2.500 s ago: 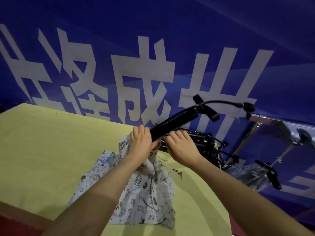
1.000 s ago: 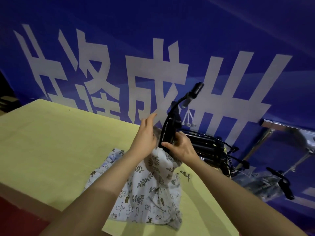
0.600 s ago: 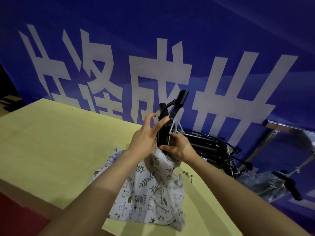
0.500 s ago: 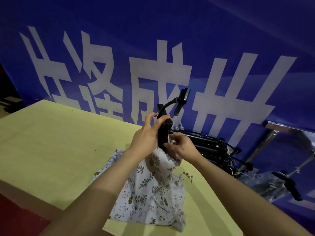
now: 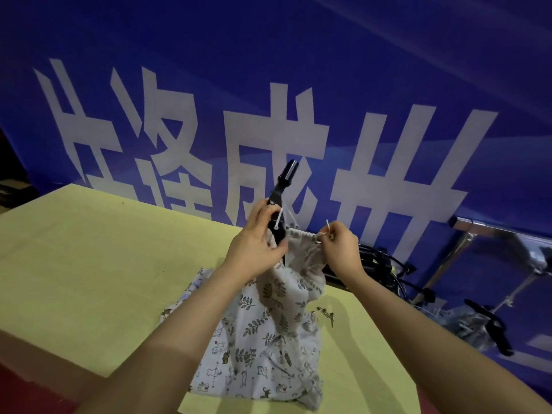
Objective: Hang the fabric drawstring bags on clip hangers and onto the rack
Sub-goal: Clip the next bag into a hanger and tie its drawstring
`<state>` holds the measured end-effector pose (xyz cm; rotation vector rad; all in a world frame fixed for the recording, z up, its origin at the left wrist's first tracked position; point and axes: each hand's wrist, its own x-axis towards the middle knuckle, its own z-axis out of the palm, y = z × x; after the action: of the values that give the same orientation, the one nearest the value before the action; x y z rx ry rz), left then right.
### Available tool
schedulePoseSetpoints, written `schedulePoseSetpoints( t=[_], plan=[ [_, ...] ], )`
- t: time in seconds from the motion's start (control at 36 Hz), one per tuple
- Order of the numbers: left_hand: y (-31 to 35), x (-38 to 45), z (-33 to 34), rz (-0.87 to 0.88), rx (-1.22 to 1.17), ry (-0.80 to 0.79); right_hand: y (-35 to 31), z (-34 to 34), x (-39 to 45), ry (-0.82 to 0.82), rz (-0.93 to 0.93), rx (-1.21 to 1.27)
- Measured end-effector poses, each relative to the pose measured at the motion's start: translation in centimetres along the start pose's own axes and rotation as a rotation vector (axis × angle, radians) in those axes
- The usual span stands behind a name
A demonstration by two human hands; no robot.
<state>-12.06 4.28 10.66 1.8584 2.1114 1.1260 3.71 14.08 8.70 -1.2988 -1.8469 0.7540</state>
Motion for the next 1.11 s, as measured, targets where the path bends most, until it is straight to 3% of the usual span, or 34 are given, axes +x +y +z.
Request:
schedulePoseSetpoints(
  t=[0.14, 0.31, 0.44, 0.53, 0.67, 0.78, 0.97, 1.11],
  plan=[
    [0.6, 0.4, 0.2, 0.055, 0.079, 0.148, -1.1, -1.1, 0.3, 0.008, -0.012, 0.193],
    [1.7, 0.5, -0.2, 0.132, 0.020, 0.102, -1.9, -2.2, 0.5, 0.012, 0.075, 0.445],
    [1.9, 0.8, 0.0, 0.217, 0.006, 0.082, -2.0, -3.4, 0.7, -0.097, -0.025, 0.241],
    [2.5, 0.6, 0.2, 0.254, 0.017, 0.060, -2.1, -4.0, 1.2, -0.129, -0.112, -0.028],
    [3.3, 0.8, 0.2, 0.353, 0.064, 0.022, -2.6, -5.2, 1.4, 0.008, -0.211, -0.185],
    [4.0, 1.2, -0.5, 0.416, 0.121, -0.060, -3.3, -6.3, 1.9, 0.040, -0.102, -0.072],
    [4.7, 1.5, -1.3, 0.261, 0.028, -0.254, -2.8, -6.3, 2.8, -0.028, 0.192, 0.273],
    [5.6, 1.2, -1.2, 0.239, -0.104, -0.296, -3.3, -6.6, 2.7, -0.061, 0.133, 0.286]
  ],
)
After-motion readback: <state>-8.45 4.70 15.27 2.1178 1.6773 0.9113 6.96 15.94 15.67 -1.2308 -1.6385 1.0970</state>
